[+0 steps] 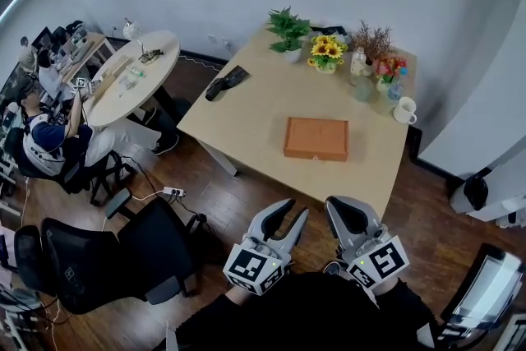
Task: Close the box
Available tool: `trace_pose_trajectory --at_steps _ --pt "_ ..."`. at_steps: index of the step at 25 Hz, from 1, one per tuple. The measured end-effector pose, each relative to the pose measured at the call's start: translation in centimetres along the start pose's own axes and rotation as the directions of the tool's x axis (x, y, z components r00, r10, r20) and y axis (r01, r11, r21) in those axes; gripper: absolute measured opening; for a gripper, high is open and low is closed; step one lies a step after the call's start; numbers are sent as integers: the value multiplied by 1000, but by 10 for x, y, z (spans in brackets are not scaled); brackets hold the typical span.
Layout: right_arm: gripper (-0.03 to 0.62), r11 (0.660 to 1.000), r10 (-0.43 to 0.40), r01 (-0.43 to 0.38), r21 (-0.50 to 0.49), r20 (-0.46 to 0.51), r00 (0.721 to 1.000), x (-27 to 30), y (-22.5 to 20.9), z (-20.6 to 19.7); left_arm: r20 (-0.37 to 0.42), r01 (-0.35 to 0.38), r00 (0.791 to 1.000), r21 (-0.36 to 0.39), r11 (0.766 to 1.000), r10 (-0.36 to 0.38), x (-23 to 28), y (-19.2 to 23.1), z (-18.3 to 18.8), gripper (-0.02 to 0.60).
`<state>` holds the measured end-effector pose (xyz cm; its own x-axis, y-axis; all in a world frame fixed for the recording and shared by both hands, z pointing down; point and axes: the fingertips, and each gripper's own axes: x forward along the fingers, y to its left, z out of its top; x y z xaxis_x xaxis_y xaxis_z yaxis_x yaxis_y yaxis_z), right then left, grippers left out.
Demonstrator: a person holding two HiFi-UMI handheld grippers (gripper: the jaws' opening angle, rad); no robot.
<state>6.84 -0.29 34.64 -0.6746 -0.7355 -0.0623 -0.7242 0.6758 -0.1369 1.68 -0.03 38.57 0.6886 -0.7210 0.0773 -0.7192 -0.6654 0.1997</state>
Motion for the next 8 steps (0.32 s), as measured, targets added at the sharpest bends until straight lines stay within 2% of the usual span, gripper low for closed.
trace_pose_trajectory --at_steps 8 --pt "0 1000 6 -6 0 -4 1000 -2 1 0 -12 -9 1000 -7 1000 9 -1 -3 -1 100"
